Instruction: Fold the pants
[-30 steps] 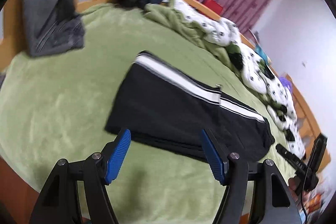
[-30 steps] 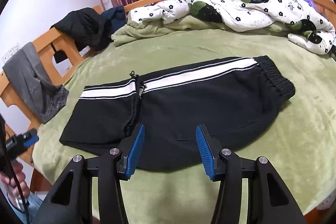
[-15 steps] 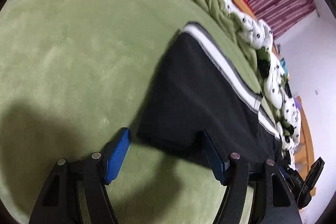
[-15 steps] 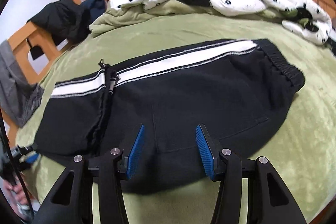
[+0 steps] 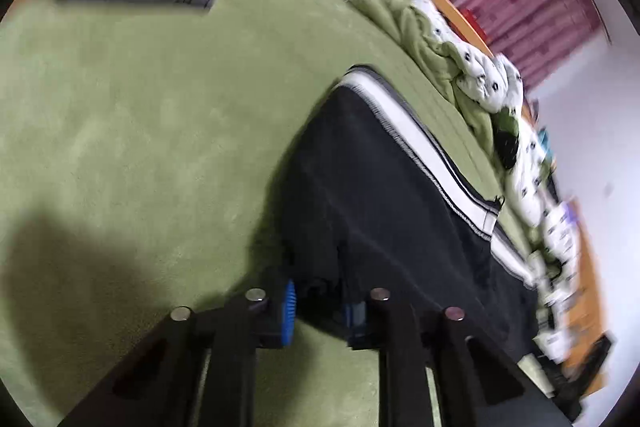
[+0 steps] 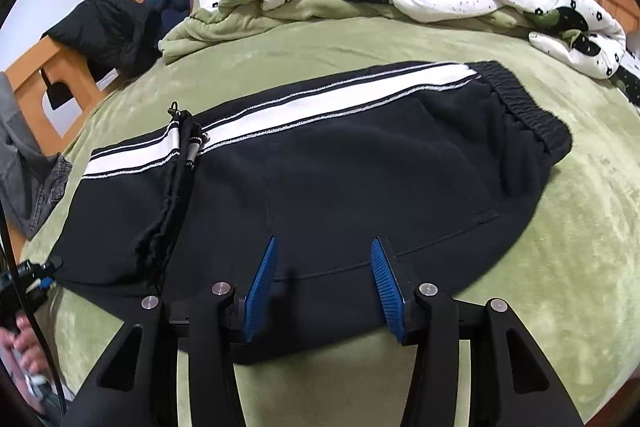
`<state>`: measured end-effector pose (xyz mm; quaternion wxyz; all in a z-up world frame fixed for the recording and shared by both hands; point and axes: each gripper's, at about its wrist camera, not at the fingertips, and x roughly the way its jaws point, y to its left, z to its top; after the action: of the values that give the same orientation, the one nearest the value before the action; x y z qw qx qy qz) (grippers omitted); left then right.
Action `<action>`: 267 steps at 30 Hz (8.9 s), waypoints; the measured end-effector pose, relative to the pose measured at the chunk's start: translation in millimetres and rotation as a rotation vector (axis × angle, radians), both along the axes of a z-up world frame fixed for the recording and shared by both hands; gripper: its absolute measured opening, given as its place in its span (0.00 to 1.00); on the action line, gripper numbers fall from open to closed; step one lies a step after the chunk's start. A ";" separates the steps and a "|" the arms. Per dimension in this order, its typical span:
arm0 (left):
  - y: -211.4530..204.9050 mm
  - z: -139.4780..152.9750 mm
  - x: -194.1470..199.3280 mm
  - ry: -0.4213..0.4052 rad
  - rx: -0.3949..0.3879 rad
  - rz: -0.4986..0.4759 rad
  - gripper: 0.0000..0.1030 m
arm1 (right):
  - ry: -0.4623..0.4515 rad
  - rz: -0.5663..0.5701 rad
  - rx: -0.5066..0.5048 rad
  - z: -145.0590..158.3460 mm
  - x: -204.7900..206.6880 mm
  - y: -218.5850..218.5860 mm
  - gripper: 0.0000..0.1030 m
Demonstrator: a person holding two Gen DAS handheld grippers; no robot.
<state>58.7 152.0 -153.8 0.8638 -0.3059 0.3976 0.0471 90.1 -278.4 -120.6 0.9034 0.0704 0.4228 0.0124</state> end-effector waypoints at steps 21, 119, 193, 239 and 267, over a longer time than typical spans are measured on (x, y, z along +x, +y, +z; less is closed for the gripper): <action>-302.9 112.3 48.5 -0.253 0.248 -0.606 0.12 | -0.161 -0.061 -0.166 54.0 -2.6 -112.2 0.47; -279.5 18.6 137.6 -0.038 0.029 -0.555 0.64 | 0.097 -0.055 0.149 -24.8 151.9 -211.8 0.63; -151.0 41.9 172.6 -0.095 0.407 -0.493 0.63 | -0.075 0.219 0.009 19.1 158.3 47.8 0.25; -147.3 7.2 180.4 -0.035 0.410 -0.476 0.68 | -0.094 0.203 0.000 -12.1 158.7 37.9 0.25; -126.4 20.3 72.4 0.084 0.294 -0.639 0.74 | 0.063 0.180 0.009 0.8 32.0 25.6 0.35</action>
<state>131.1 25.6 -133.5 0.8525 -0.0362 0.4975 -0.1562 122.1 -252.8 -119.8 0.8846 0.0366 0.4555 0.0935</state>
